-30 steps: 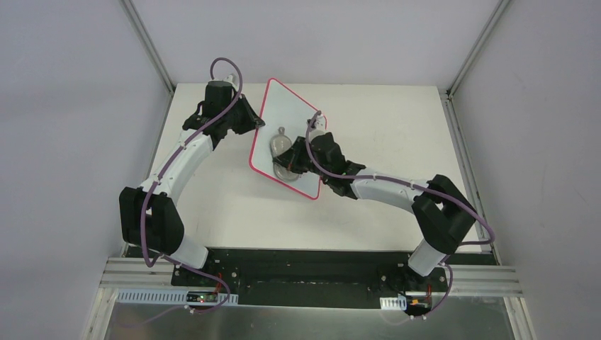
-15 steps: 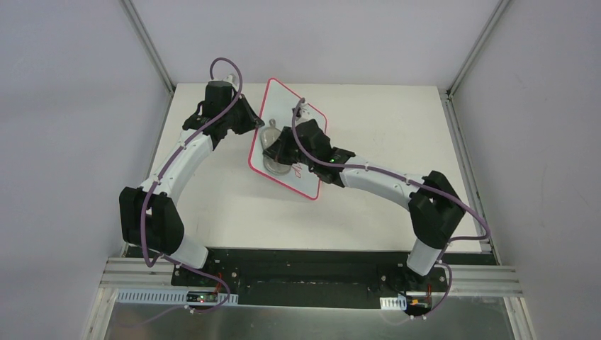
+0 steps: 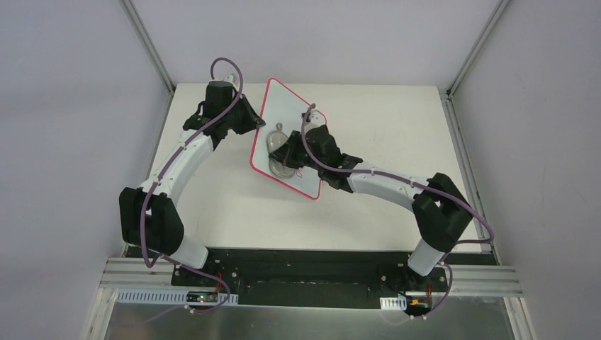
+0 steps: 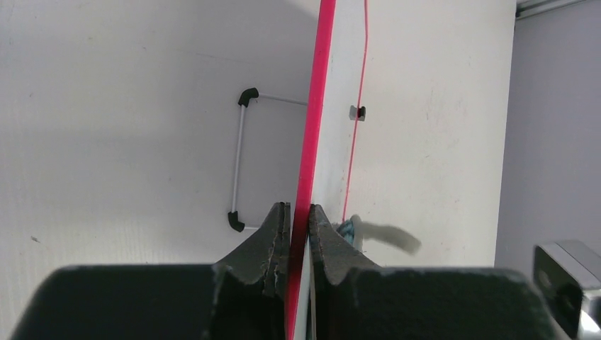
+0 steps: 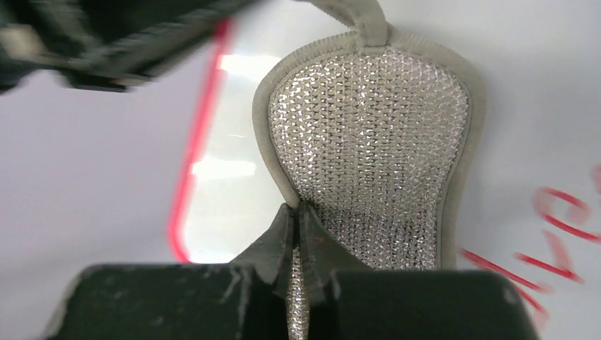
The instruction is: Erase the whiteboard
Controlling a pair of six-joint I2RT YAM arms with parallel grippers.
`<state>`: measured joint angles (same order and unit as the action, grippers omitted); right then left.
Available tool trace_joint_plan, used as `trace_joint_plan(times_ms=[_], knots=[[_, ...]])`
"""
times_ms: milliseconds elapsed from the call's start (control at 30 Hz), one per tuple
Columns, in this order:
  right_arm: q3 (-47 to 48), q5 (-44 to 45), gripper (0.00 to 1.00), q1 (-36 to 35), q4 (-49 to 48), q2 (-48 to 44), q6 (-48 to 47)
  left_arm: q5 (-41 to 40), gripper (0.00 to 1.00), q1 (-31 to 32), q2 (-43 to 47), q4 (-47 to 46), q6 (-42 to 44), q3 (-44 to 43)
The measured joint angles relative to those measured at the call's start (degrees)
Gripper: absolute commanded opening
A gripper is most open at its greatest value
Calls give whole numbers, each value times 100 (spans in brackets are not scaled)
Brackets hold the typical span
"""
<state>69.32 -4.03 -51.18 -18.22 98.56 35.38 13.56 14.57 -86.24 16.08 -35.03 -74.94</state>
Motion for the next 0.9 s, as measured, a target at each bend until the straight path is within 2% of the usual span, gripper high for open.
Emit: trace_joint_plan(times_ms=[167,333,400,500,733,800,900], knots=[[-1123,350,0,313,-26,-448,48,48,0,13,13,-24,-20,0],[-1222,680,0,293,234,-597,-52,109,0,39,35,-39,-22,0],[-1222,721,0,286,286,-636,-101,114,12,55,44,-39,-20,-2],[-1222,743,0,284,350,-667,-140,120,38,74,44,-35,-22,-9],[-1222,717,0,282,603,-669,-179,612,76,385,-111,531,-74,-9],[-1222,699,0,282,616,-669,-186,769,83,393,-90,651,-96,-9],[-1220,684,0,282,638,-680,-221,885,86,315,157,697,-98,245]])
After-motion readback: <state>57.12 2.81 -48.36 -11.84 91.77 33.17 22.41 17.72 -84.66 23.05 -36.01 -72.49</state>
